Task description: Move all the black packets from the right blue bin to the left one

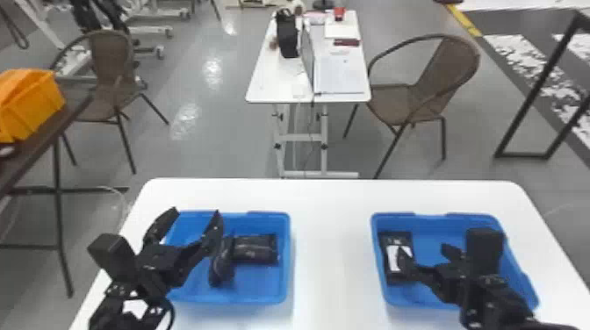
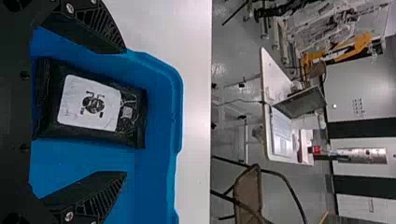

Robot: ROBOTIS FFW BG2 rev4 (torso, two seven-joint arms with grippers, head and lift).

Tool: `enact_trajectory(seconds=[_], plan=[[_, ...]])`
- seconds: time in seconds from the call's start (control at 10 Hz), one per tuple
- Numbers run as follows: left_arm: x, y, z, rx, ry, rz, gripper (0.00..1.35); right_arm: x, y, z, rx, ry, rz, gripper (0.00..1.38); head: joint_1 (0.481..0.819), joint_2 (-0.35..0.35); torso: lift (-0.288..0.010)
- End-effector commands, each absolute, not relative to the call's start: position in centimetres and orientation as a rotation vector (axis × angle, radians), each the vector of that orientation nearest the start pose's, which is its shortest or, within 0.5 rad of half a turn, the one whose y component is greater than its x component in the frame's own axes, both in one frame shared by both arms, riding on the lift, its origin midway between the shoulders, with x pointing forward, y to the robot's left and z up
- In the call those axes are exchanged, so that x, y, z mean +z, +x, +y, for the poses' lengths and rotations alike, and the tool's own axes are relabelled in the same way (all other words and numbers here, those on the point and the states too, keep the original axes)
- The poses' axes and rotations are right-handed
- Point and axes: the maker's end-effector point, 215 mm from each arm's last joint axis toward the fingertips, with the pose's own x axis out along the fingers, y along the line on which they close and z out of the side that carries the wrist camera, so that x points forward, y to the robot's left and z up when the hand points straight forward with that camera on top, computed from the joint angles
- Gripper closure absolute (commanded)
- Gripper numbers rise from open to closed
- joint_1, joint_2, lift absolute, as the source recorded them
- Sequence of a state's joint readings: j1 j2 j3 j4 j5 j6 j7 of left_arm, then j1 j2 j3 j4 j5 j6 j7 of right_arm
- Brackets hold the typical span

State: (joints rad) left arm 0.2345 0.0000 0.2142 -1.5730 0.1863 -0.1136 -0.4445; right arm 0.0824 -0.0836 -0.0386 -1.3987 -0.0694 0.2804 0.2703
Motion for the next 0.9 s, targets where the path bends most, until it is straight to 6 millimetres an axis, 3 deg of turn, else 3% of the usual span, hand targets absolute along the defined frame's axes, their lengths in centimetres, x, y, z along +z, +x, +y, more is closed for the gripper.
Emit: enact_trajectory(seconds=[0.0,0.2,0.4,0.8], plan=[[-41.9,49.6,26.3,-0.207,-0.177,0.066,0.13,-57.2,50.8,-22.2,0.194,0.062,0.572,0.1,0.695,0.043,0.0],[-41.9,49.6,25.9,-0.217,-0.186,0.067,0.13,-59.5,51.4,-20.8,0.21,0.083,0.636,0.1,0.695,0.047,0.0],[-41.8,49.7,25.8,-0.218,-0.196,0.063,0.14,-60.4,52.2,-19.9,0.198,0.081,0.661,0.1,0.695,0.055,0.0],[-42.0,49.3,25.9,-0.214,-0.21,0.064,0.14,-62.1,51.6,-20.3,0.12,0.084,0.731,0.1,0.695,0.055,0.0]])
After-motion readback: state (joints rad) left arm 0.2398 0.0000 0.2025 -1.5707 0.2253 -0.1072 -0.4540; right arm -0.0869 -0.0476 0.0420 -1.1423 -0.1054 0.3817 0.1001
